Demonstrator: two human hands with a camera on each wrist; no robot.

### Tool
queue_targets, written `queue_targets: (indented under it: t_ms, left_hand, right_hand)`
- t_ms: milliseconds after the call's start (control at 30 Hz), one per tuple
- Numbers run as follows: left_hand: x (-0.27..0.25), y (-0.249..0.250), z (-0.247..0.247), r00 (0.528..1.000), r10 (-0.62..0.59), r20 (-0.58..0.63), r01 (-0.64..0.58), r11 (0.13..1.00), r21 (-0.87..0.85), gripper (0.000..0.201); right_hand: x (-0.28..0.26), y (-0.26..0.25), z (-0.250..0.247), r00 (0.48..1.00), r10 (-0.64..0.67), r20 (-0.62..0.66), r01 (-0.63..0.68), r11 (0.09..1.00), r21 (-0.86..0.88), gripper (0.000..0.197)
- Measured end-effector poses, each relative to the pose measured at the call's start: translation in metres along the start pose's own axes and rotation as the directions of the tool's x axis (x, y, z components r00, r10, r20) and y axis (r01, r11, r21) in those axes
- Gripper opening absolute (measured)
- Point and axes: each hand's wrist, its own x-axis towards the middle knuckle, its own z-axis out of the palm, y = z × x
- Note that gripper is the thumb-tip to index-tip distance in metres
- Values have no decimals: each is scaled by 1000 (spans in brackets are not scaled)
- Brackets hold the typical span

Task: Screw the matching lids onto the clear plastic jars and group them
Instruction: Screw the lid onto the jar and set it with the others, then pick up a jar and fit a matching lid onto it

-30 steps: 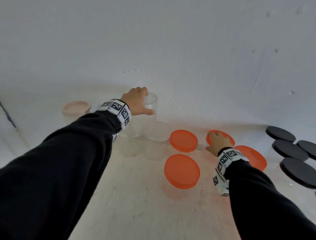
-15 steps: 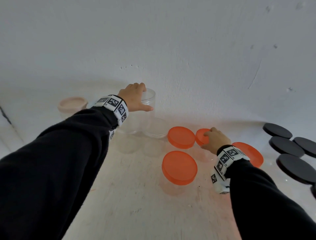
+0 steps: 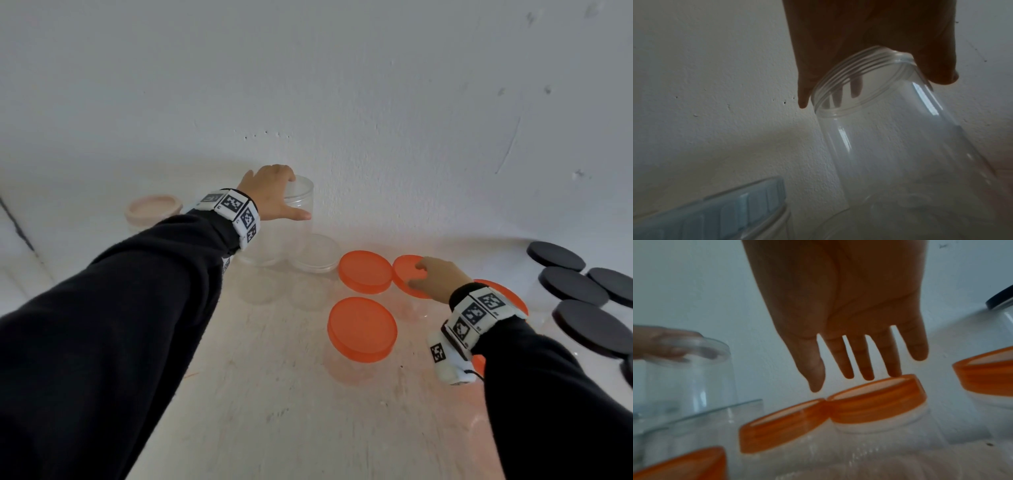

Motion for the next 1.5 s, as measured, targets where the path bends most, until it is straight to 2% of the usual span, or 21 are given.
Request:
queue_targets:
  t_ms: [400,600,700,800,867,900,967,1033,1100,1200,1300,1400,1433,1500]
  left_hand:
    - [-5,-7,3,1000,12,11,-13,998,65,91]
    - [-9,-4,0,999,37,-8,-37,998,57,89]
    - [-19,5,3,984,135,-118,-130,990,53,80]
    - [-39,26,13,922,271,-276,-278,961,14,65]
    - [-56,43,26,884,328,-333,-364,930,-52,57]
    - [-65,51,34,878,354,-321,-401,912,-91,57]
    - [-83,69,49,887,413,-206,-449,875,-182,69]
    - [-98,84,65,889,458,-18,-446,853,-271,87]
    - [-106,91,82,854,489,179,-424,853,-306,107]
    - [-113,96,104,800,501,331,-434,863,-257,127]
    - [-115,102,113,785,481,391,-466,874,-139,137]
    - [-116,105,114,796,458,395,-441,887,-140,135]
    - [-117,106,112,803,436,406,-410,899,-154,128]
    - [-119,108,110,816,384,433,-337,923,-185,100]
  right_hand:
    - [-76,29,-21,995,-104,1,104,994,35,46]
    - [-115,54,-23,996,-93,-4,94,995,37,42]
    - [-135,65,-20,996,-73,59,70,997,38,43]
    - [-149,77,-13,994,-67,86,64,997,37,42]
    - [-156,85,-9,993,-68,96,67,998,14,41]
    - [-159,89,-6,992,-65,104,64,998,8,41]
    - [-166,98,-2,989,-74,131,76,997,-4,43]
    - [-173,106,2,980,-102,173,106,994,-15,52]
    - [-181,111,5,972,-109,210,117,993,-28,67]
    - [-190,116,10,964,-112,243,128,991,-51,84]
    - [-197,117,20,962,-155,223,173,983,-63,89]
    - [-201,113,32,961,-216,174,240,962,-129,89]
    - [-201,110,34,957,-242,159,262,957,-126,89]
    - [-200,102,37,943,-296,150,313,944,-103,87]
